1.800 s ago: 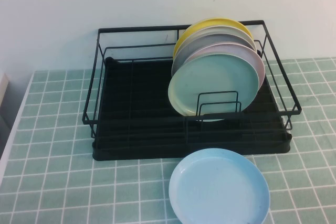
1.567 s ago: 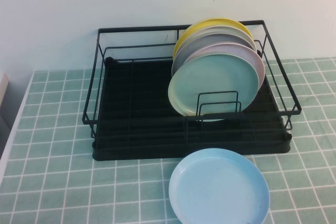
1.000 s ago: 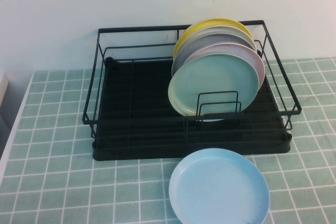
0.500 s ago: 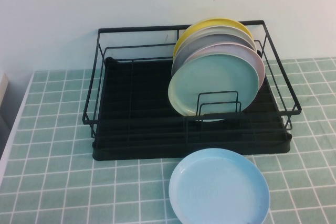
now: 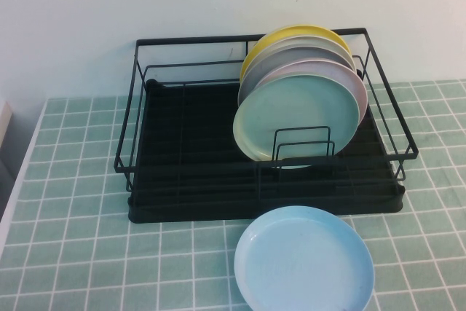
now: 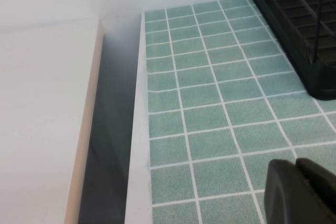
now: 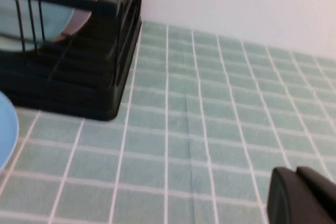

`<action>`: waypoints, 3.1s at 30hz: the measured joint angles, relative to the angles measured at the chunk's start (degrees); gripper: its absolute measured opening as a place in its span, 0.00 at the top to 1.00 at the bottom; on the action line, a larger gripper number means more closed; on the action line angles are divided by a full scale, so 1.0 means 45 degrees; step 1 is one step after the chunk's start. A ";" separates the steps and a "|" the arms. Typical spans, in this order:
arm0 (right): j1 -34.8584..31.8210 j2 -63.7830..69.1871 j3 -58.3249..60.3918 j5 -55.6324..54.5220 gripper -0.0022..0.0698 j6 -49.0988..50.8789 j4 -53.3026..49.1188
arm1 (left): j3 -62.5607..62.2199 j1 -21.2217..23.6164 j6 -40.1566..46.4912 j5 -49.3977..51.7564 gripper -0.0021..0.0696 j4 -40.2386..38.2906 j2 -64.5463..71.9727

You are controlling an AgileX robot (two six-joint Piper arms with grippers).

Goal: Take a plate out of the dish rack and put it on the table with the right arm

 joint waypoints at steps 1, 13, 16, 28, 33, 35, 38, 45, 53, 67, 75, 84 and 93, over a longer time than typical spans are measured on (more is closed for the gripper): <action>0.0000 0.0000 0.0006 -0.0510 0.97 0.0000 0.0000 | 0.0000 0.0000 0.0000 0.0000 0.98 0.0000 0.0000; 0.0000 0.0000 0.0006 -0.8775 0.97 0.0040 0.0020 | 0.0000 0.0000 0.0000 0.0000 0.98 0.0000 0.0000; 0.0000 0.0000 0.0006 -0.9914 0.97 -0.0002 0.0085 | 0.0000 0.0000 0.0000 0.0000 0.98 0.0000 0.0000; 0.0000 0.0000 -0.3018 -0.7471 0.97 -0.3012 0.3202 | 0.0000 0.0000 0.0000 0.0000 0.98 0.0000 0.0000; 0.0000 0.1062 -0.5792 -0.4827 0.97 -0.4286 0.3536 | 0.0000 0.0000 0.0000 0.0000 0.98 0.0000 0.0000; 0.0000 0.1916 -0.6808 -0.3777 0.97 -0.4399 0.3660 | 0.0000 0.0000 0.0000 0.0000 0.98 0.0000 0.0000; 0.0000 0.3495 -0.8463 -0.2068 0.97 -0.4485 0.4041 | 0.0000 0.0000 0.0000 0.0000 0.98 0.0000 0.0000; 0.0000 0.7594 -1.1791 0.1843 0.97 -0.4528 0.4399 | 0.0000 0.0000 0.0000 0.0000 0.98 0.0000 0.0000; 0.0000 1.2442 -1.5074 0.6225 0.97 -0.4712 0.4281 | 0.0000 0.0000 0.0000 0.0000 0.98 0.0000 0.0000; 0.0131 1.9405 -1.9035 1.1928 0.97 -0.5213 0.1794 | 0.0000 0.0000 0.0000 0.0000 0.98 0.0000 0.0000; 0.2434 2.0943 -1.9636 0.9958 0.97 -0.7068 0.1211 | 0.0000 0.0000 0.0000 0.0000 0.98 0.0000 0.0000; 0.4028 2.2968 -2.1368 0.8111 0.96 -0.7087 0.0991 | 0.0000 0.0000 0.0000 0.0000 0.98 0.0000 0.0000; 0.4543 2.4937 -2.2797 0.7829 0.63 -0.7311 0.0991 | 0.0000 0.0000 0.0000 0.0000 0.98 0.0000 0.0000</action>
